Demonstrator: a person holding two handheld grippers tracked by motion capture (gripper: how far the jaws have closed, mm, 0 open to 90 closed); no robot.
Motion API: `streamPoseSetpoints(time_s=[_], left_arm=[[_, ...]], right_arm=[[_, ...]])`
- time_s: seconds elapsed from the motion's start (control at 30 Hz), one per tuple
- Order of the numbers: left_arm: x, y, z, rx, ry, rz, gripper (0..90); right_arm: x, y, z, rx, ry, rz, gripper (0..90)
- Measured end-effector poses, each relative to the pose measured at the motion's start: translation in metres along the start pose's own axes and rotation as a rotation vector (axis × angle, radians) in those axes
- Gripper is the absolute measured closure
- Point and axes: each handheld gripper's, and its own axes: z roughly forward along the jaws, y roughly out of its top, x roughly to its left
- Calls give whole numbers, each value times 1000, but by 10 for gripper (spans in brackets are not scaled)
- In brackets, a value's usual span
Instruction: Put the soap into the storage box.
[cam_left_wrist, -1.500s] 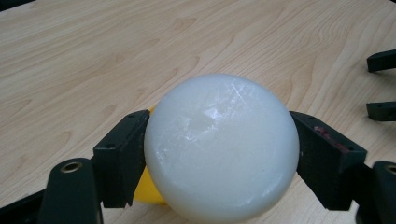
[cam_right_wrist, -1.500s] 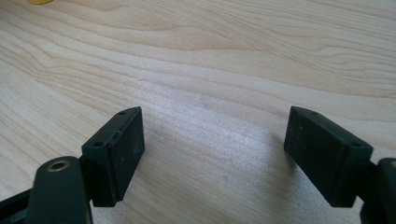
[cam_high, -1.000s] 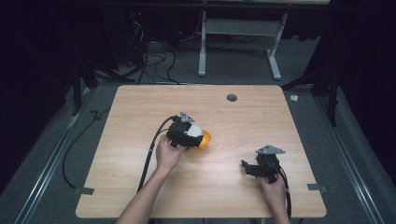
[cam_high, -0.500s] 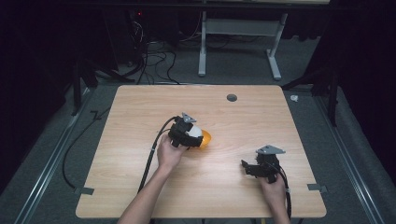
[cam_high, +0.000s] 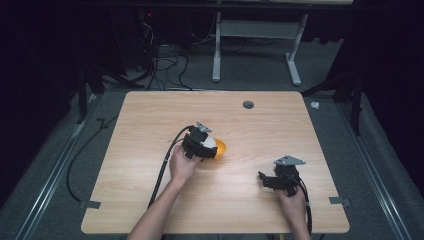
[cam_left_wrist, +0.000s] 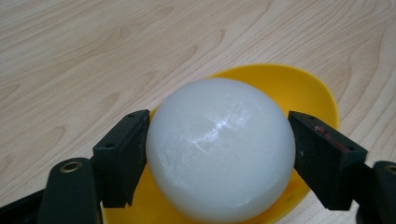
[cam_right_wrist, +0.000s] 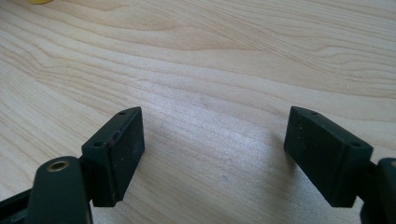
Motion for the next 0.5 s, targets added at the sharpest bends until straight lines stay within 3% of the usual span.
streamPoseSetpoints(time_s=[0.07, 0.23, 0.5], left_arm=[[0, 0, -1, -7, -3, 2, 240], [2, 3, -12, -83, -12, -20, 269], [4, 3, -20, -92, -3, -17, 266]], right_arm=[[0, 0, 0, 0, 0, 1, 210], [0, 0, 0, 1, 0, -1, 211], [0, 0, 0, 0, 0, -1, 210]])
